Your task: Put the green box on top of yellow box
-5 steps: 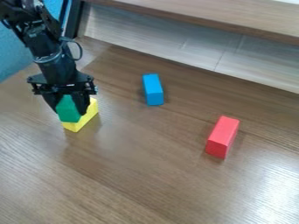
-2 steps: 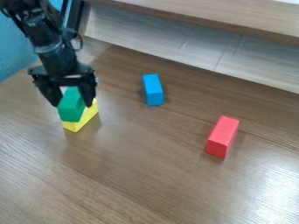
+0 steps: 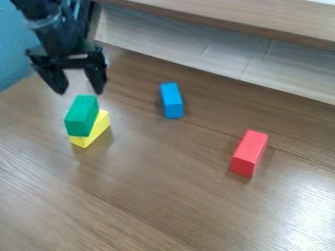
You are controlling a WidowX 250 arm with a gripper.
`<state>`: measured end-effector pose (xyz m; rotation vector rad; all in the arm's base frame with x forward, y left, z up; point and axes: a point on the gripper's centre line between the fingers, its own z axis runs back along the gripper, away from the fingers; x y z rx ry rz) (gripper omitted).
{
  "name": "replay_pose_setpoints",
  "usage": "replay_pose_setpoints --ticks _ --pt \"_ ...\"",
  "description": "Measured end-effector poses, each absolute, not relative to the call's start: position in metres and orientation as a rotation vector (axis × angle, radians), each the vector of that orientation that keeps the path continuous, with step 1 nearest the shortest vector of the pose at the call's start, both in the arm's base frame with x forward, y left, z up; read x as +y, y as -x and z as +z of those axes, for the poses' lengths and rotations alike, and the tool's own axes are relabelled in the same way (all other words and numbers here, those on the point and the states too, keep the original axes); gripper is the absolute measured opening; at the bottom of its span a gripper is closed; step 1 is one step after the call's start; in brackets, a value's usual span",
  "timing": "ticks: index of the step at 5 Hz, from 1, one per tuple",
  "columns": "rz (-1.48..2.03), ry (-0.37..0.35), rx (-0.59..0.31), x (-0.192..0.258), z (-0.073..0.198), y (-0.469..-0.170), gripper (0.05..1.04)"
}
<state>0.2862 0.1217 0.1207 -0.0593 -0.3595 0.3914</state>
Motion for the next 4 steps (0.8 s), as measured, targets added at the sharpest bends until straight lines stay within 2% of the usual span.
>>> replay_pose_setpoints --ticks 1,4 --pt "0.37 0.056 -0.383 0.118 0.131 -0.287 1.0" --pt "0.104 0.111 -0.355 0.045 0.124 -0.308 1.0"
